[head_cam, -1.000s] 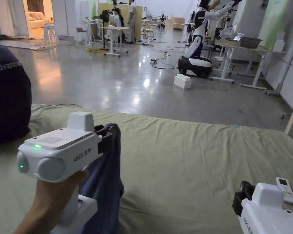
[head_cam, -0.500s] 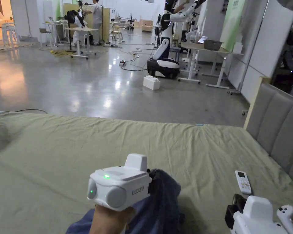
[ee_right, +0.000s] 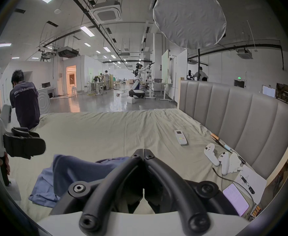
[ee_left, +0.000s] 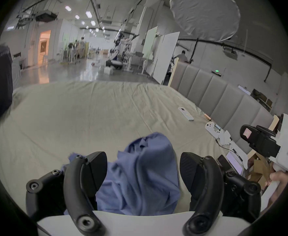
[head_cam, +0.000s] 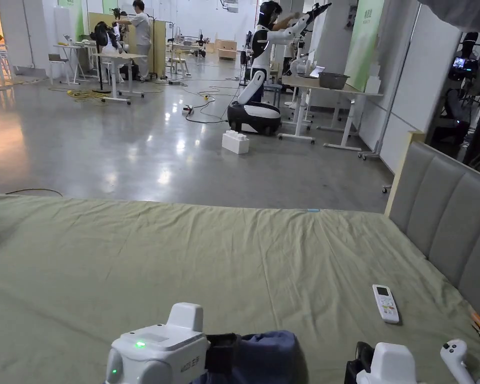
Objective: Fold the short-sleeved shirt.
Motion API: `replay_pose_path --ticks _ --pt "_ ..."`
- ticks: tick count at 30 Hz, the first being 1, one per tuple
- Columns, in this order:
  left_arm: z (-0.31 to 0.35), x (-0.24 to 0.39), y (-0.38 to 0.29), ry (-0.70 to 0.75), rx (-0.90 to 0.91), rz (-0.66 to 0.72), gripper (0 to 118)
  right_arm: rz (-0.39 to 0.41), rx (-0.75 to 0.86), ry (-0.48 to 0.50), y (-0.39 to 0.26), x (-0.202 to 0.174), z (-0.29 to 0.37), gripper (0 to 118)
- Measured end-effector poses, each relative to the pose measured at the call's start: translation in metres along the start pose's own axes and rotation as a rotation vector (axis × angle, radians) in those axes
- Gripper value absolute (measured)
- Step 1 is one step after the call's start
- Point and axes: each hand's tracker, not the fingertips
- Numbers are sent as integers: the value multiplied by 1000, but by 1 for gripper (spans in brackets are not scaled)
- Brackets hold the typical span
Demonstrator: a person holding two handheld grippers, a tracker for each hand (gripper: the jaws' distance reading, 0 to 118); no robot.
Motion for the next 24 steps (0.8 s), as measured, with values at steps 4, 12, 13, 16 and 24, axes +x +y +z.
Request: replay_pose_path --ticks 4,12,13,16,24 --pt "46 -9 16 51 152 -57 86 8 47 29 17 -14 4 0" --pt "119 -31 19 352 353 -43 7 61 174 61 44 -48 15 1" --pt "125 -34 17 397 368 -38 6 84 201 58 48 -52 16 0" --pt "139 -45 13 426 377 -17 1 55 197 79 50 -58 16 0" --pt "146 -69 5 406 298 37 0 45 205 98 51 -69 16 0"
